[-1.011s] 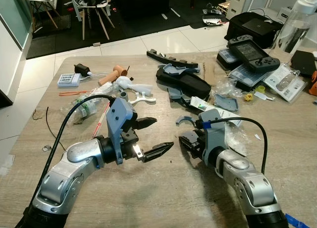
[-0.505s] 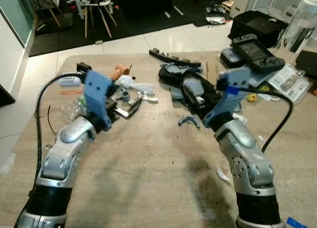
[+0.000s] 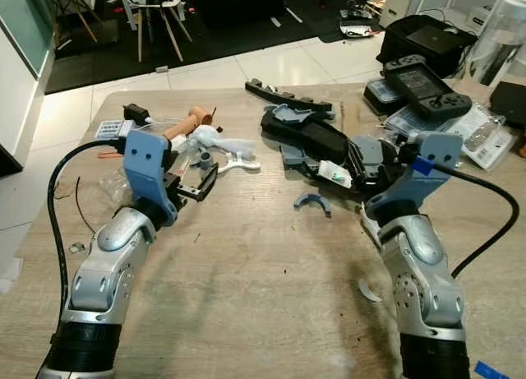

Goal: Picking trash to rubbish bin

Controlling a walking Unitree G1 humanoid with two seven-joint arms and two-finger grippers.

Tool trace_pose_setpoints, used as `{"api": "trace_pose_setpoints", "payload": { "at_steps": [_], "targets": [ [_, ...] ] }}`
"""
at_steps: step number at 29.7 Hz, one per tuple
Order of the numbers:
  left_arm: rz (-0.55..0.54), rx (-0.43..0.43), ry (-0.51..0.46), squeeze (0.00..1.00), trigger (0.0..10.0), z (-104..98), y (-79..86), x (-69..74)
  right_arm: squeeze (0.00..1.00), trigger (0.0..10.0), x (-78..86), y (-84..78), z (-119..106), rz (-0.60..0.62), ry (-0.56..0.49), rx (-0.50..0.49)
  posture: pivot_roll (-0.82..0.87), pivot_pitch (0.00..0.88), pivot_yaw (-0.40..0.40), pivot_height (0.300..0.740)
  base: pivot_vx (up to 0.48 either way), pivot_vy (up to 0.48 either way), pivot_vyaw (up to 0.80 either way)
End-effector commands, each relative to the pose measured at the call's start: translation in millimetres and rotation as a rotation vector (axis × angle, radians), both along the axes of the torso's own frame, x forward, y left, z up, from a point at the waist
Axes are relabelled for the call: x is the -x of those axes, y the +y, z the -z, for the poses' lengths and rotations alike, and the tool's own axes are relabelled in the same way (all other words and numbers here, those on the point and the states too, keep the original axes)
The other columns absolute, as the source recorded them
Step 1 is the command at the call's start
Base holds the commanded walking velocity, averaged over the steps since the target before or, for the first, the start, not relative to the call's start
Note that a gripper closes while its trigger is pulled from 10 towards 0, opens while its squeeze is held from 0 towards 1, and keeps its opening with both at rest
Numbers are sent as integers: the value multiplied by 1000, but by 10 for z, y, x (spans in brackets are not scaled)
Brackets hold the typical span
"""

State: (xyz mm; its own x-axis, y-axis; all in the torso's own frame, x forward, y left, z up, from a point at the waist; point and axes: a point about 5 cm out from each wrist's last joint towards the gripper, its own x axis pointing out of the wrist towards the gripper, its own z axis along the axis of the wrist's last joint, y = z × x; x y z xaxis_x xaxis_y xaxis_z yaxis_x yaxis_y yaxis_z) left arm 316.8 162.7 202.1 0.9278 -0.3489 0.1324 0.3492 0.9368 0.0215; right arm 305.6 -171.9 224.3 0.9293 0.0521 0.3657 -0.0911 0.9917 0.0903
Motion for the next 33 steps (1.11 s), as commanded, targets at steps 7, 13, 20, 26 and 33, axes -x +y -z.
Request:
{"api": "trace_pose_setpoints", "payload": {
  "at_steps": [7,13,20,26,33],
  "targets": [
    [17,15,30,0,10000,93,-33,34,0,10000,14,75,134,-23,30,6,-8,158,103,740,-205,0,0],
    [36,10,33,0,10000,99,-80,38,0,10000,16,120,185,-30,44,11,-7,159,105,740,-444,0,0],
    [48,1,32,0,10000,98,-92,42,0,10000,15,131,205,-35,50,12,-7,158,105,740,-447,0,0],
    [63,-4,29,0,10000,91,-109,45,0,10000,19,166,212,-44,52,6,-7,158,105,740,-426,0,0],
    [104,-39,26,0,10000,93,-152,55,0,10000,20,173,207,-42,48,2,-1,158,114,740,-112,0,0]
  ]
}}
